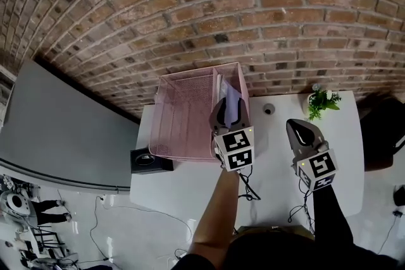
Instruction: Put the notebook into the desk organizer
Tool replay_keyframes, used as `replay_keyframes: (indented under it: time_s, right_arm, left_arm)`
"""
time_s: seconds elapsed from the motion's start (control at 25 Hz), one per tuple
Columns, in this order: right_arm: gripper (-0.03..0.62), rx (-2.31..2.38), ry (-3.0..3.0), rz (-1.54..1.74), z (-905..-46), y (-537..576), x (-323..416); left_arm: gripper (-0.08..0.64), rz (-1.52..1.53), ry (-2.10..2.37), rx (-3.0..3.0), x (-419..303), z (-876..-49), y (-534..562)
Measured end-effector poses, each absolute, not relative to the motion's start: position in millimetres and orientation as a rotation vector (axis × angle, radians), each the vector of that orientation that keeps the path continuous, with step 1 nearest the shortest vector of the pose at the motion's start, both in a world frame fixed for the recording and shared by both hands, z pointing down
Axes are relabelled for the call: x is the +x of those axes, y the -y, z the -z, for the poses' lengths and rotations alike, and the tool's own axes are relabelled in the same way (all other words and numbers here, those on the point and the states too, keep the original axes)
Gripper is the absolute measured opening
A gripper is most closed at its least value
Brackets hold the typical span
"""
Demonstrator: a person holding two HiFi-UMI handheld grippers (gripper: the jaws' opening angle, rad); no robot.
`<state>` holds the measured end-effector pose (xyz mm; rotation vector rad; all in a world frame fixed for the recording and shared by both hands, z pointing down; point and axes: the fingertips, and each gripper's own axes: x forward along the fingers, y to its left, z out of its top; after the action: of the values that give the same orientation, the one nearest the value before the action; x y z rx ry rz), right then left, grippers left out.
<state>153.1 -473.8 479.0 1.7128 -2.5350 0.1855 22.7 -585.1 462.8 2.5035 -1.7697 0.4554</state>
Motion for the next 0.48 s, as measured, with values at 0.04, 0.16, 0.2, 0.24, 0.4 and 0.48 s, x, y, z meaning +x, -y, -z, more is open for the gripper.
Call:
replay_keyframes:
  time_s: [0.04, 0.16, 0.2, 0.24, 0.4, 0.48]
  right_arm:
    - [0.000, 1.708, 2.540, -0.179, -477, 471, 152]
    - [0.000, 1.695, 2.554, -0.157, -470, 460, 150]
    - [0.000, 1.691, 2.560, -0.150, -467, 455, 149]
    - [0.000, 1.687, 2.566, -0.143, -465, 451, 148]
    - [0.000, 1.671, 2.590, -0.117, -455, 429, 145]
    - [0.000, 1.659, 2.606, -0.096, -449, 418, 143]
  left_arm:
    - [0.175, -0.452, 1.774, 2.502, 22, -461, 581]
    - [0.175, -0.431, 1.790, 2.495, 18, -454, 567]
    - [0.175, -0.426, 1.796, 2.493, 17, -452, 562]
    - [0.175, -0.422, 1.801, 2.492, 15, -449, 556]
    - [0.175, -0.404, 1.816, 2.480, 10, -443, 530]
    - [0.175, -0.393, 1.831, 2.472, 6, -438, 516]
